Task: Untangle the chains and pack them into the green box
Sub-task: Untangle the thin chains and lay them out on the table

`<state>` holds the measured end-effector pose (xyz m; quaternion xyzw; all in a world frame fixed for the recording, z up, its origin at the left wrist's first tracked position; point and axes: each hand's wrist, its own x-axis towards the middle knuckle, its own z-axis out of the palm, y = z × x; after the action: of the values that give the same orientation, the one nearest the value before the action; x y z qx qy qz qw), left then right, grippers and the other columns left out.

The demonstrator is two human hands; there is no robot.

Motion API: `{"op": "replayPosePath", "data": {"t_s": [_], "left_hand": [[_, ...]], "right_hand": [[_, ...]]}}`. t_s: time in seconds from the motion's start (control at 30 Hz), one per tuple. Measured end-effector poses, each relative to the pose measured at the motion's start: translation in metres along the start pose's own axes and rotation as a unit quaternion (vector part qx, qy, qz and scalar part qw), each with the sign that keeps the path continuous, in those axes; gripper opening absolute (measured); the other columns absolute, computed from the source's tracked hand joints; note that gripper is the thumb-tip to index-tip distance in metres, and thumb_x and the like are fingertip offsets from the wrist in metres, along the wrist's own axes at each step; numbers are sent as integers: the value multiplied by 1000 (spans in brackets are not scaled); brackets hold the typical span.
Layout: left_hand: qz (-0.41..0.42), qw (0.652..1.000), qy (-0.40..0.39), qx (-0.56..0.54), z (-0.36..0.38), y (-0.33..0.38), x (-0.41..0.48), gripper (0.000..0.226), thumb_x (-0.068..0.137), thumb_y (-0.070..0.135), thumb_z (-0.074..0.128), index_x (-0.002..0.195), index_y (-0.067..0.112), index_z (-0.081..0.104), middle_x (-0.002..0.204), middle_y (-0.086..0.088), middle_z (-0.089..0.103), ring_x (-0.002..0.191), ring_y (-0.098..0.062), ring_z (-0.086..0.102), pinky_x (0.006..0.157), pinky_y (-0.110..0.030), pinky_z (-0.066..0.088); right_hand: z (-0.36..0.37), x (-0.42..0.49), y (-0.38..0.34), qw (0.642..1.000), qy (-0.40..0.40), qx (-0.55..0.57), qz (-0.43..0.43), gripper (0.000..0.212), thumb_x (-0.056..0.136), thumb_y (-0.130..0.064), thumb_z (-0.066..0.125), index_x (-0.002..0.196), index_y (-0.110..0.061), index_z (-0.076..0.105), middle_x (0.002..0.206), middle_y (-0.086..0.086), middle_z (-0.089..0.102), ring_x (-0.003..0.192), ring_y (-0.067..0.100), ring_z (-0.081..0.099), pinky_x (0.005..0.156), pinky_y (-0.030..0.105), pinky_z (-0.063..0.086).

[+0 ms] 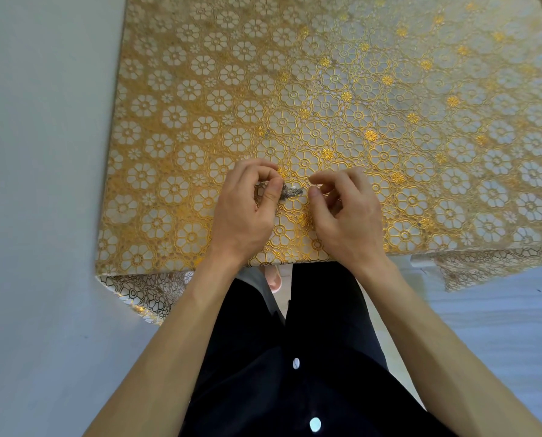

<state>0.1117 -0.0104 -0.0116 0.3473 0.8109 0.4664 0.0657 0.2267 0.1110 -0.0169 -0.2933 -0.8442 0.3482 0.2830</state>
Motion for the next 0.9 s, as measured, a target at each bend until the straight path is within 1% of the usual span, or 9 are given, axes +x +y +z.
{"op": "replayPosePath", "data": {"t_s": [0.1,0.2,0.3,0.4,0.57,0.63,0.73,0.8,0.9], "left_hand": [[0,1000,-7,13,0,2,0,14,99,27,61,95,15,67,115,8,63,112,-11,57,93,-34,48],[0,1000,-15,17,0,2,0,15,99,29,62,95,16,69,116,8,63,113,-11,56,95,-36,48],[1,1000,-19,17,1,1,0,15,99,30,63,96,16,70,117,9,62,114,-10,55,96,-39,48],[10,999,-21,23,2,1,0,15,98,28,64,96,15,70,117,9,62,114,-9,55,96,-39,48],[33,998,-25,39,3,-1,1,16,97,29,65,95,15,71,116,6,64,112,-5,54,96,-34,46],[38,998,-29,43,4,-2,1,16,97,30,64,95,15,71,116,6,65,112,-9,56,95,-35,47],[42,998,-34,45,5,-3,1,18,97,31,63,94,15,70,115,5,66,111,-14,59,94,-41,48],[41,998,-34,45,5,-4,1,18,97,32,63,94,16,70,115,6,66,110,-15,60,94,-42,48],[40,998,-31,47,6,-4,1,18,97,34,61,94,18,69,114,8,66,110,-15,60,94,-42,47]], "right_hand": [[-1,0,0,1000,-7,9,-15,13,91,-29,69,100,-20,73,93,-5,59,66,4,57,64,26,50],[-1,0,0,999,-15,21,-25,12,89,-32,73,97,-23,75,89,-4,60,64,6,58,61,29,50],[-1,0,0,999,-20,25,-28,12,88,-34,74,96,-25,77,88,-6,61,66,7,59,61,29,50],[0,-1,0,999,-20,27,-29,13,88,-34,75,96,-24,77,87,-7,61,66,6,59,62,29,51],[3,0,2,999,-17,26,-35,12,89,-34,75,95,-25,78,86,-7,63,63,5,58,61,35,52],[4,0,3,999,-16,24,-38,11,89,-34,74,94,-25,77,86,-9,62,62,4,57,61,35,52],[3,0,3,999,-23,9,-42,10,90,-33,71,93,-25,75,87,-11,60,63,3,55,65,36,52],[3,0,2,999,-28,-1,-44,9,91,-32,69,92,-24,72,88,-12,57,63,3,54,68,38,52],[3,0,0,998,-30,-1,-46,9,91,-32,67,93,-24,70,89,-15,51,63,4,53,68,39,51]]}}
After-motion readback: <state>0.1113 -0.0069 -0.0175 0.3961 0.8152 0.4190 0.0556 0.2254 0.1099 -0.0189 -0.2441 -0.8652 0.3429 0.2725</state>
